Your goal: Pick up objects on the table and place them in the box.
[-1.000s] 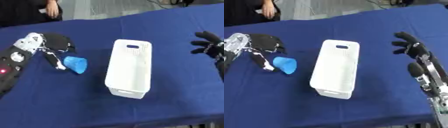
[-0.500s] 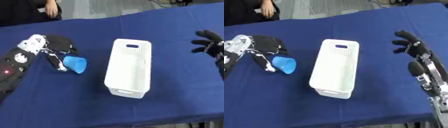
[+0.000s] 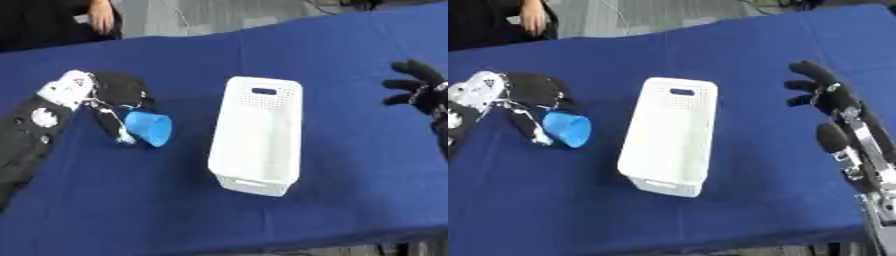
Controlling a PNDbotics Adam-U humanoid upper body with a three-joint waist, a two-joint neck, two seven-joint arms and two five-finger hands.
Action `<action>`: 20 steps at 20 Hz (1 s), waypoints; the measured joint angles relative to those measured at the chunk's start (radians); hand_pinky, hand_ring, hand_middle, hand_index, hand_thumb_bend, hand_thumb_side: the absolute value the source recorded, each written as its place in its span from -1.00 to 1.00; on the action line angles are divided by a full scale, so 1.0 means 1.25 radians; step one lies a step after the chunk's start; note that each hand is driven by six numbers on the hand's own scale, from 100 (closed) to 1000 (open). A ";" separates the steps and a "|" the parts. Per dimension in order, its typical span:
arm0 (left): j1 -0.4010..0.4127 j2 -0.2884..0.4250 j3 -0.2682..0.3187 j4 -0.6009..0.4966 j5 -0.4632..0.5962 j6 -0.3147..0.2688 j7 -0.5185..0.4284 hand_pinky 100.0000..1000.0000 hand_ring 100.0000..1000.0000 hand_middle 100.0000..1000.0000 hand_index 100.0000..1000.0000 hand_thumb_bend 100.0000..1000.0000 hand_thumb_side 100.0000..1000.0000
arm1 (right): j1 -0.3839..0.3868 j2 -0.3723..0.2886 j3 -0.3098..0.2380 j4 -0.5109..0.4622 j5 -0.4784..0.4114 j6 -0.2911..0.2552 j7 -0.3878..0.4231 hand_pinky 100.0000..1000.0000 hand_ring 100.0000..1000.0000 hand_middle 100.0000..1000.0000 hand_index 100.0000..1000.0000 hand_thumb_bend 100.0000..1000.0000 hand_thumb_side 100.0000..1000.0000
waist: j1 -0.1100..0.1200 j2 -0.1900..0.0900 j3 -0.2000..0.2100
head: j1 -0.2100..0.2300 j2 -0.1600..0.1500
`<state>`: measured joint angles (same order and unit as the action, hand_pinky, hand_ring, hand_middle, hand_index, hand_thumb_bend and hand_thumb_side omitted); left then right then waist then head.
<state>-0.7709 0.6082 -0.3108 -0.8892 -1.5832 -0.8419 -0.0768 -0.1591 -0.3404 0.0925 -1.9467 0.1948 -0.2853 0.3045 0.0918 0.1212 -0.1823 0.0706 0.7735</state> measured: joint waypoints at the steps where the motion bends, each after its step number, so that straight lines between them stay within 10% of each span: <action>1: 0.000 0.000 0.000 0.000 -0.001 0.000 0.000 0.79 0.61 0.58 0.87 1.00 0.89 | -0.001 0.000 0.000 0.000 0.000 0.000 0.000 0.37 0.65 0.83 1.00 0.01 1.00 | 0.000 0.000 0.000 | 0.000 0.000; 20: 0.003 -0.015 0.027 0.023 0.060 0.001 -0.016 0.53 0.48 0.49 0.80 0.99 0.78 | -0.006 0.006 0.000 0.000 0.000 0.001 0.002 0.37 0.65 0.83 1.00 0.01 1.00 | -0.001 0.004 -0.001 | 0.000 0.000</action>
<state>-0.7668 0.5897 -0.2766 -0.8602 -1.5078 -0.8407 -0.0972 -0.1663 -0.3327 0.0926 -1.9467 0.1947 -0.2834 0.3071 0.0904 0.1266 -0.1832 0.0708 0.7735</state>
